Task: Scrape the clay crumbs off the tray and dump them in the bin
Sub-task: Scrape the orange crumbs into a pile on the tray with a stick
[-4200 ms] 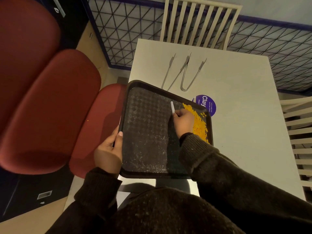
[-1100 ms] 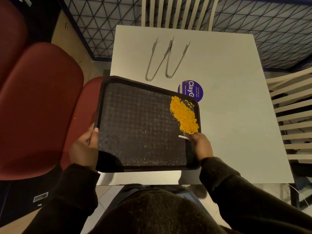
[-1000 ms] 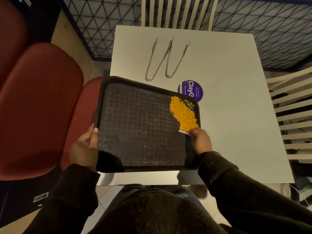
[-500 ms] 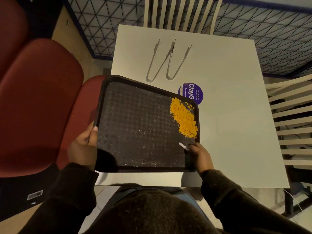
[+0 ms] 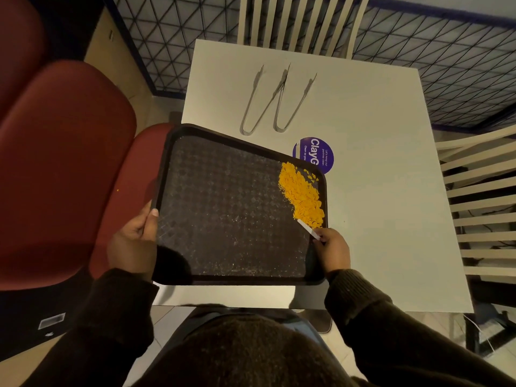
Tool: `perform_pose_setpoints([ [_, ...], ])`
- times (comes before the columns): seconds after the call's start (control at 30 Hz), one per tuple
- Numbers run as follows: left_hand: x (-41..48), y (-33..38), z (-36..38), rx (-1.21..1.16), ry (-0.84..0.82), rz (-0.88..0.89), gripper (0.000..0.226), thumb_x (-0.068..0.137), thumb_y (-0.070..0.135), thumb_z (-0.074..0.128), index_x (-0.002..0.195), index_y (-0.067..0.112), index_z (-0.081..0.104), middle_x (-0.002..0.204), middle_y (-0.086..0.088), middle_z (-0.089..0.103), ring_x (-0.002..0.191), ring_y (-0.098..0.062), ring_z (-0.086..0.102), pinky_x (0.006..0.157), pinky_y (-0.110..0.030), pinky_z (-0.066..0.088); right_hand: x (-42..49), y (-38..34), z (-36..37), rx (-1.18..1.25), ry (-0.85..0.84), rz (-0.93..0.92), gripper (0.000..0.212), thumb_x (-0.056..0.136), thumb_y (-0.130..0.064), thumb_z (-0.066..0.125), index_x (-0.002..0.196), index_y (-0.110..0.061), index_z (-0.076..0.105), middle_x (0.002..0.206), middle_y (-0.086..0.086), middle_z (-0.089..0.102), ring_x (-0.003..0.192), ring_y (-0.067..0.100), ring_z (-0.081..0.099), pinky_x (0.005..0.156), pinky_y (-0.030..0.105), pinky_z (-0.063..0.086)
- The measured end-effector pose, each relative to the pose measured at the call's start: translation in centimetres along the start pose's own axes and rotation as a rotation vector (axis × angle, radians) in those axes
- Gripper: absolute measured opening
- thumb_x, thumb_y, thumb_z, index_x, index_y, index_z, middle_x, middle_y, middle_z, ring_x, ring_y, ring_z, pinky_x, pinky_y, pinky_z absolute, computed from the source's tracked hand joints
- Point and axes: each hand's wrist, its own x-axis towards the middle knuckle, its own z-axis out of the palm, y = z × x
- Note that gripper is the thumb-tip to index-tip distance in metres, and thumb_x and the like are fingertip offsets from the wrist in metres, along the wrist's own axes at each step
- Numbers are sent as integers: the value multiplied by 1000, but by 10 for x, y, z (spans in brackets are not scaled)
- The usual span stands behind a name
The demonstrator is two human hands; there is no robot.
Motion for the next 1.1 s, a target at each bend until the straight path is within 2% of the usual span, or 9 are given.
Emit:
perform_pose_setpoints([
  [0.13,-2,2,-2,-26,1,2,34,95,24,48,125,12,58,129,-2,59,116,-7,49,97,-16,31,2,6,2,-12,-3,33,19,88,-6,57,102,-7,69,103,13,65,92,26,57,88,32,45],
  [0.3,-1,2,-1,-46,-5,-5,34,95,25,48,125,12,57,128,-2,60,117,-11,52,96,-15,32,4,9,1,-27,-88,-55,12,85,-3,61,92,-7,70,99,11,65,90,23,58,87,30,48],
  [0.4,-2,0,-2,-40,-16,5,34,95,26,48,125,12,58,128,-3,60,119,-12,52,101,-21,34,8,3,1,-24,-143,-76,15,87,-8,58,96,-7,69,103,14,66,96,27,59,81,24,41],
  [0.5,-2,-1,-2,-43,-27,10,34,95,27,47,125,14,58,129,1,59,118,-8,51,101,-20,33,20,-6,5,-64,-164,-66,15,88,-7,56,97,-5,68,102,15,65,95,29,59,82,28,42],
  [0.7,-3,1,-3,-44,-25,-10,35,95,26,48,125,13,58,128,-1,60,119,-12,53,101,-19,34,25,-19,6,-6,-34,-99,13,91,-5,50,92,-11,62,92,6,58,85,23,54,75,25,38],
  [0.83,-4,0,0,-74,6,-29,33,94,25,49,124,13,59,127,-2,61,112,-5,51,97,-16,33,18,-27,3,12,-107,-196,8,89,-7,53,92,-12,58,93,2,54,84,17,51,76,23,38],
  [0.97,-6,0,1,-102,-11,-72,34,94,25,49,125,12,58,129,-3,60,112,-3,48,99,-16,31,13,-42,12,38,-172,-236,7,87,-13,57,87,-19,55,83,-6,51,73,5,48,67,16,34],
  [1.03,-9,0,2,-111,-16,-91,35,94,26,49,125,14,58,129,0,59,112,-1,46,99,-15,30,15,-55,19,85,-178,-210,8,88,-13,58,94,-18,59,83,-6,54,74,7,51,64,14,35],
  [1.1,-13,1,2,-103,-7,-96,34,94,27,49,125,15,58,129,1,59,113,-1,46,99,-16,30,20,-69,23,144,-156,-182,18,89,-12,57,106,-15,62,92,-2,60,83,12,56,72,16,42],
])
